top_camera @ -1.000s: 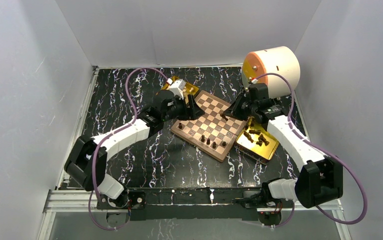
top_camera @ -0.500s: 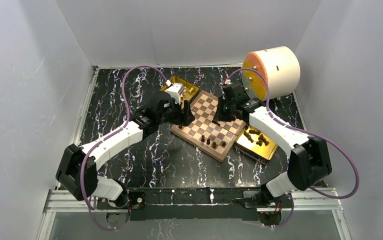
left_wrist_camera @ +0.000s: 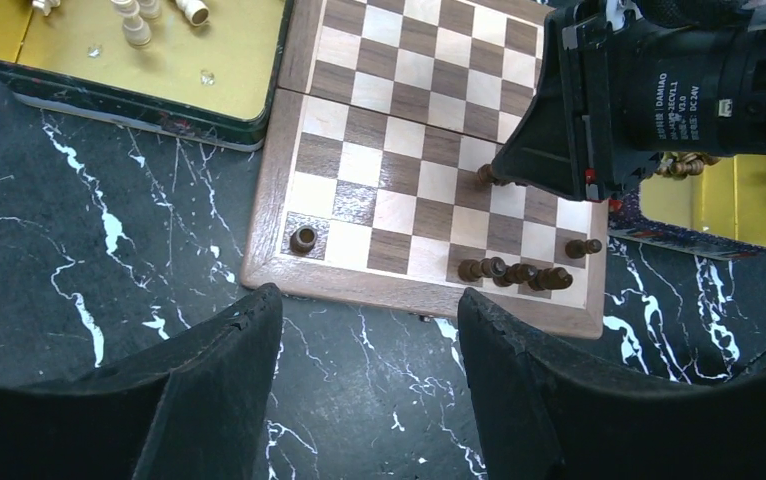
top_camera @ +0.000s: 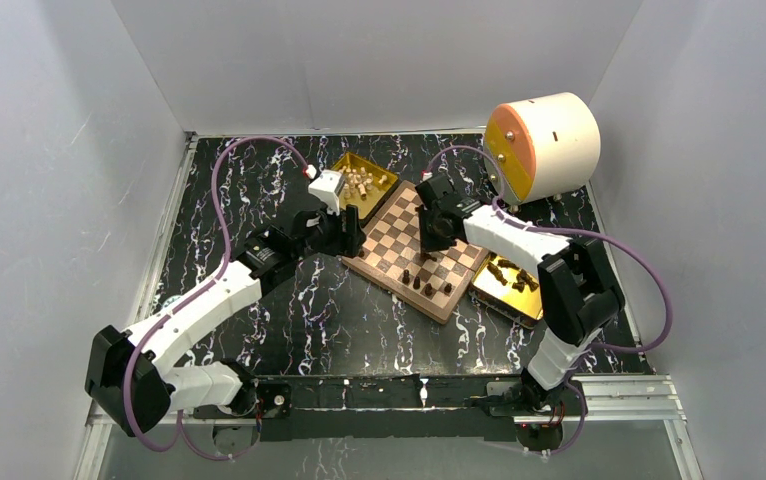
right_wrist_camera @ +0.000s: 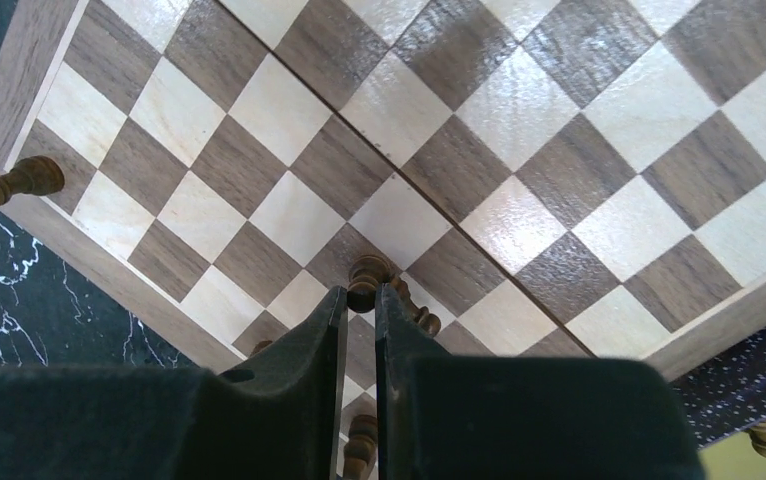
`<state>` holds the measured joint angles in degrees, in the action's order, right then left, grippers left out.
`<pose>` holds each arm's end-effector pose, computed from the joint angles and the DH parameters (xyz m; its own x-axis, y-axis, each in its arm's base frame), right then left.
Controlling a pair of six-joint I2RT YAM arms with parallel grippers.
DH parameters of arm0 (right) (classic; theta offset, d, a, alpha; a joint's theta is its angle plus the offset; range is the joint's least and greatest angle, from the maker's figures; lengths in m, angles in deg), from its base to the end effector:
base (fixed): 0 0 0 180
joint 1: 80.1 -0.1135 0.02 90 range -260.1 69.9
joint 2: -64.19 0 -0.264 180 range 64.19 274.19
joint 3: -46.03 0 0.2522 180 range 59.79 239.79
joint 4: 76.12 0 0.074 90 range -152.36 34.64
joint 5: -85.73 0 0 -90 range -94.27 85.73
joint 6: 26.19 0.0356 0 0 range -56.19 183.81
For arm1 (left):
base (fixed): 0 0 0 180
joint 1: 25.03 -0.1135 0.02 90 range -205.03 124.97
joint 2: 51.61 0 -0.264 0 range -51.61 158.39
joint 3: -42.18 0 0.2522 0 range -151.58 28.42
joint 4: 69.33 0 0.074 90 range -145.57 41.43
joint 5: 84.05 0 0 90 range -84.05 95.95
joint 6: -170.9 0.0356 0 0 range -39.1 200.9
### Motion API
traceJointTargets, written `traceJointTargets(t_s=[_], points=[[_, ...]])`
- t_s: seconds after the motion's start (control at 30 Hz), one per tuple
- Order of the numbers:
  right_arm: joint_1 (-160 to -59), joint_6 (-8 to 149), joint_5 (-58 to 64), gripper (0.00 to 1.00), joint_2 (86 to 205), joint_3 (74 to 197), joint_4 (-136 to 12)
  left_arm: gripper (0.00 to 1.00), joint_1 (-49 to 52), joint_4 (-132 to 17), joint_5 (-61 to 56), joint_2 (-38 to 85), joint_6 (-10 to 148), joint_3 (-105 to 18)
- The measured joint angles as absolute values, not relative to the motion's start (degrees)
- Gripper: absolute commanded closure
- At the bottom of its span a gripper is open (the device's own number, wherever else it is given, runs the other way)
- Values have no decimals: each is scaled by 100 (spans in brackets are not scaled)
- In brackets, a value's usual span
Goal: Set up the chess pieces on the board
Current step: Place the chess piece on the chessboard, then pick up the chess piece from the chessboard.
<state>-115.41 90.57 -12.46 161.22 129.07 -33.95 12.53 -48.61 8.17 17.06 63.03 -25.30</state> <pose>0.2950 0.2027 0.2238 -0.8336 -0.0443 -0.5505 -0.1478 0.9783 0.1451 0.2210 -0.1682 0.3133 -0.4597 -0.0333 -0.8874 0.4619 0.8446 -0.2709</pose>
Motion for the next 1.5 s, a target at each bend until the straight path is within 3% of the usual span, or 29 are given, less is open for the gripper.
traceJointTargets(t_s=[0.37,0.6,1.0,1.5], points=[[-11698,8887,-1272,53,16269,12990,-3487,37,1253,-4719,940,1730,6401,-2464],[-11696,8270,-1198,68,16044,12905,-3645,37,1253,-4714,959,1730,6439,-2447],[-11668,7387,-830,58,15333,12059,-4324,37,1253,-4703,964,1715,6447,-2431],[-11534,7171,-535,61,15357,11591,-4947,38,1253,-4603,959,1675,6463,-2368]])
